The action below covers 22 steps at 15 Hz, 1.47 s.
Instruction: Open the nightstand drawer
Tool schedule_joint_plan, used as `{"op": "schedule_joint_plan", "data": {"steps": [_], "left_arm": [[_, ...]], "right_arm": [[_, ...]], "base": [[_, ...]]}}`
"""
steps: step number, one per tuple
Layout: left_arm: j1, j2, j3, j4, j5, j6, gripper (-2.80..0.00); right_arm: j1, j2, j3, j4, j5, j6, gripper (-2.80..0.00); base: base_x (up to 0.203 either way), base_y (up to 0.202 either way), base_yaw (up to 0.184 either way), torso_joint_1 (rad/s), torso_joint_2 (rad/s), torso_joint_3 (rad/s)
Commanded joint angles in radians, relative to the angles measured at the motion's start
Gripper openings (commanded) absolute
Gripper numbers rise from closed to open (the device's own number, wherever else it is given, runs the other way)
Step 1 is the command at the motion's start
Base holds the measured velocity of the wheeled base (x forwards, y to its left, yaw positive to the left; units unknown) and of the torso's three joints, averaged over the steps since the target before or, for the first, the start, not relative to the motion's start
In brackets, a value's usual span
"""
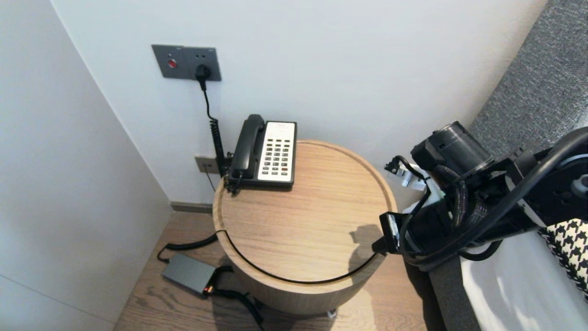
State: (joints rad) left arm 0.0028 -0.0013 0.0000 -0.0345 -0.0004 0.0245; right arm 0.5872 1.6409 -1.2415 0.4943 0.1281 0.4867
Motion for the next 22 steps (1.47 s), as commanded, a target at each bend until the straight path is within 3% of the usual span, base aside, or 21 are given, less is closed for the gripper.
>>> {"op": "schedule_joint_plan", "data": {"steps": [1,9,22], "left_arm": [[0.0,0.0,0.009,-0.001,-0.001,0.0,-2.8],[0.0,0.0,0.009,-0.001,0.0,0.0,-2.8],[0.0,0.0,0.009,-0.001,0.0,0.0,-2.8]], "right_arm": [[0.006,-0.021,0.033,-0.018,-0.023,-0.005,-2.8],[0.045,-0.015,0.125,-0.118,-0.071,-0.034,-2.8],[0.062,0.039,0.123,-0.134,-0.082,-0.057,-2.8]], "base": [[0.0,0.0,0.0,0.0,0.0,0.0],[0.0,0.0,0.0,0.0,0.0,0.0],[0.0,0.0,0.0,0.0,0.0,0.0]]}}
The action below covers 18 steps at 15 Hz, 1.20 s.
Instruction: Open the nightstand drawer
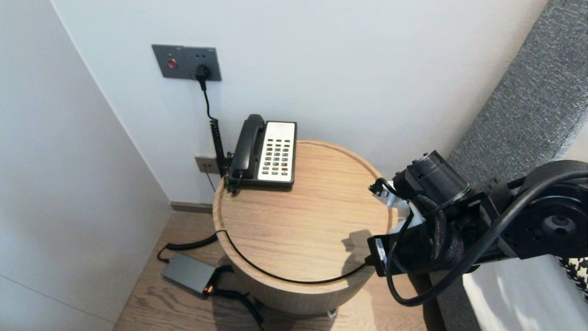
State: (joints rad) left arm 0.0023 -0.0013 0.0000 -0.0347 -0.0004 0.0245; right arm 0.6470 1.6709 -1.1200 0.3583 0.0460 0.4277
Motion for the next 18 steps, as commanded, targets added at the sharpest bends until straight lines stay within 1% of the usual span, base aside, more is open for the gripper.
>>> {"op": "schedule_joint_plan", "data": {"steps": [1,6,15,18], "left_arm": [[0.001,0.0,0.009,-0.001,0.0,0.0,-2.8],[0.001,0.0,0.009,-0.001,0.0,0.0,-2.8],[0.001,0.0,0.009,-0.001,0.0,0.0,-2.8],[0.001,0.0,0.009,-0.001,-0.001,0.0,-2.8]], "right_arm": [[0.002,0.009,0.004,0.002,0.0,0.002,-2.8],[0.008,0.023,0.034,-0.047,0.0,-0.001,-2.8],[0.018,0.029,0.051,-0.049,0.0,-0.001,-2.8],[0.044,0.017,0.076,-0.048,-0.004,-0.001,-2.8]], "base": [[0.0,0.0,0.0,0.0,0.0,0.0],[0.0,0.0,0.0,0.0,0.0,0.0],[0.0,0.0,0.0,0.0,0.0,0.0],[0.0,0.0,0.0,0.0,0.0,0.0]]}}
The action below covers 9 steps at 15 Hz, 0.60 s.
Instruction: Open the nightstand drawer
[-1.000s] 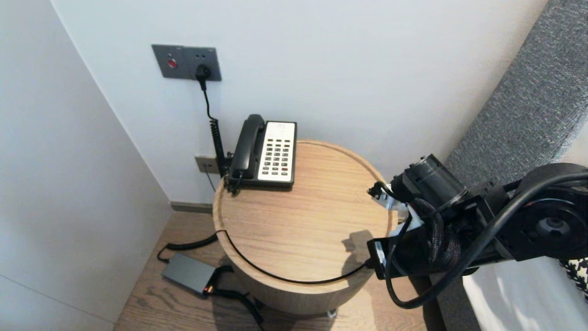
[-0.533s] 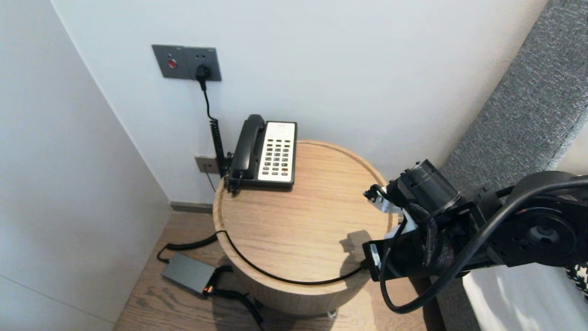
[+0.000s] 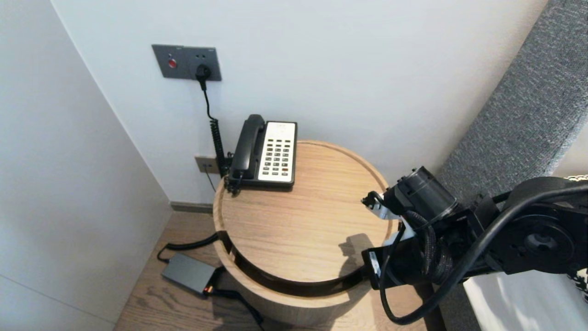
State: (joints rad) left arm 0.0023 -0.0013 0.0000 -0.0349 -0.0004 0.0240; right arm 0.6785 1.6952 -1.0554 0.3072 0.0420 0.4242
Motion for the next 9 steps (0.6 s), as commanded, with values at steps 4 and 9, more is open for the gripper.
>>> {"op": "schedule_joint_plan", "data": {"steps": [4,9], "left_arm": [[0.001,0.0,0.009,0.0,-0.001,0.001,-2.8],[0.001,0.0,0.009,0.0,-0.001,0.001,-2.8]], "right_arm": [[0.061,-0.029,0.066,0.001,-0.027,0.004,-2.8],[0.136,-0.048,0.134,-0.017,-0.039,0.007,-2.8]], "base": [[0.0,0.0,0.0,0.0,0.0,0.0],[0.0,0.0,0.0,0.0,0.0,0.0]]}}
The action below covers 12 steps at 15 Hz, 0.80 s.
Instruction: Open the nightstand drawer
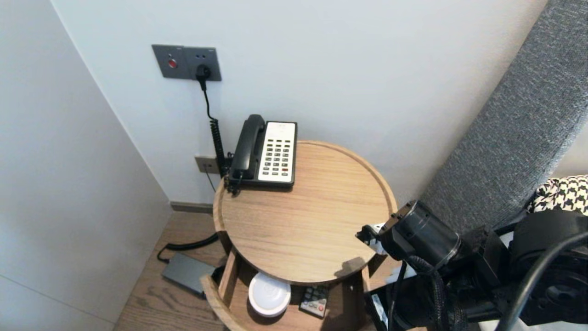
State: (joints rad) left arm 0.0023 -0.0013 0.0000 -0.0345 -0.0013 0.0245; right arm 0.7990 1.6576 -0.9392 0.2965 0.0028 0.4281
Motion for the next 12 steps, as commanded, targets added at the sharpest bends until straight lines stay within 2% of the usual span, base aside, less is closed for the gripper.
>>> {"op": "schedule_joint_plan", "data": {"steps": [1,6,12], "left_arm": [[-0.001,0.0,0.009,-0.001,0.001,0.0,-2.8],[0.001,0.0,0.009,-0.001,0.001,0.0,-2.8],[0.001,0.0,0.009,-0.001,0.0,0.0,-2.8]], "right_arm": [[0.031,-0.016,0.046,-0.023,-0.001,0.004,-2.8],[0.102,-0.055,0.114,-0.036,-0.004,0.008,-2.8],[0.139,-0.086,0.199,-0.037,-0.003,0.008,-2.8]], "base": [[0.0,0.0,0.0,0.0,0.0,0.0],[0.0,0.0,0.0,0.0,0.0,0.0],[0.0,0.0,0.0,0.0,0.0,0.0]]}}
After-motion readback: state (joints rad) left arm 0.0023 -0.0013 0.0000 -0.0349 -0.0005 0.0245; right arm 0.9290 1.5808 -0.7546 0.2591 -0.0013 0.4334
